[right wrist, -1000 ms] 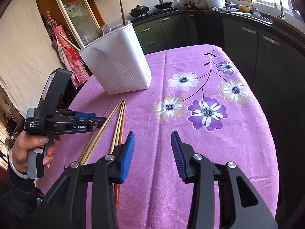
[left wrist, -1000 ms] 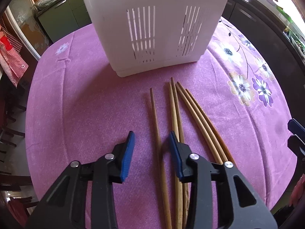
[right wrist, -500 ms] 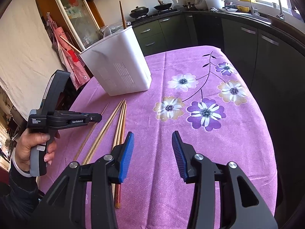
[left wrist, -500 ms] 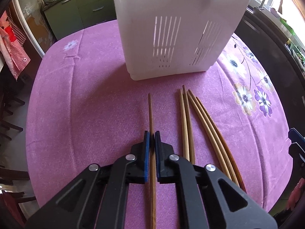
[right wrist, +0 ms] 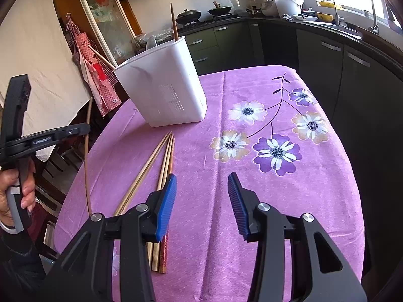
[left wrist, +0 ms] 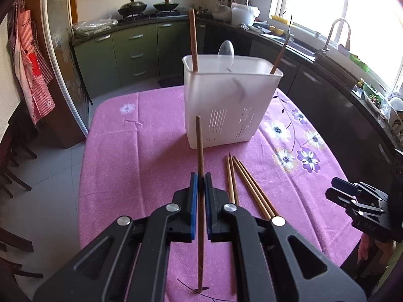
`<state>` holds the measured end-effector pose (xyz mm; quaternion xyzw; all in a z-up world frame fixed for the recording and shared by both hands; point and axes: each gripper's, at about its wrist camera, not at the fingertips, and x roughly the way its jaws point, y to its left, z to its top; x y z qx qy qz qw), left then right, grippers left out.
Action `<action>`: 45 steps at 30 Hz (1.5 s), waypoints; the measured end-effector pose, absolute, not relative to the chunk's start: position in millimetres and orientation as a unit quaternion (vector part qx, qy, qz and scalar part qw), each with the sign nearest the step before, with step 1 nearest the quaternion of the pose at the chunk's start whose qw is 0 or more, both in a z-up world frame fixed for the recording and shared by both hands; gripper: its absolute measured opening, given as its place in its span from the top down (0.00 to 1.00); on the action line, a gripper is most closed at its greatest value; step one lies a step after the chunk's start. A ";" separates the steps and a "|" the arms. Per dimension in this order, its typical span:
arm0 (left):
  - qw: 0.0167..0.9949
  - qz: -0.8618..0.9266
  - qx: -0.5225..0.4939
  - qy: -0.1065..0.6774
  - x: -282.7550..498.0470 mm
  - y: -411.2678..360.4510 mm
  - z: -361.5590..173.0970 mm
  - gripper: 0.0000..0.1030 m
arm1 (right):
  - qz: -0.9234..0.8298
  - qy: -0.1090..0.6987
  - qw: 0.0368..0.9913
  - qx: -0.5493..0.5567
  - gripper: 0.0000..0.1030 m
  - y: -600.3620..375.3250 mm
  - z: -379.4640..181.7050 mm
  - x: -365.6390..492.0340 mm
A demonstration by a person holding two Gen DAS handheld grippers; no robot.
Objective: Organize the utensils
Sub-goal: 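Grasp another wooden chopstick with the left tool and lift it, then grasp a wooden chopstick with the right tool while the left tool holds its chopstick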
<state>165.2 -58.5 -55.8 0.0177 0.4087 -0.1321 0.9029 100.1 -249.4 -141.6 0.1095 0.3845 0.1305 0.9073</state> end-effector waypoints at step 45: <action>0.935 -0.134 0.034 0.327 72.8 -21.4 -22.3 0.94 | 0.170 0.538 0.819 -0.102 0.81 -118.6 -192.4 226.9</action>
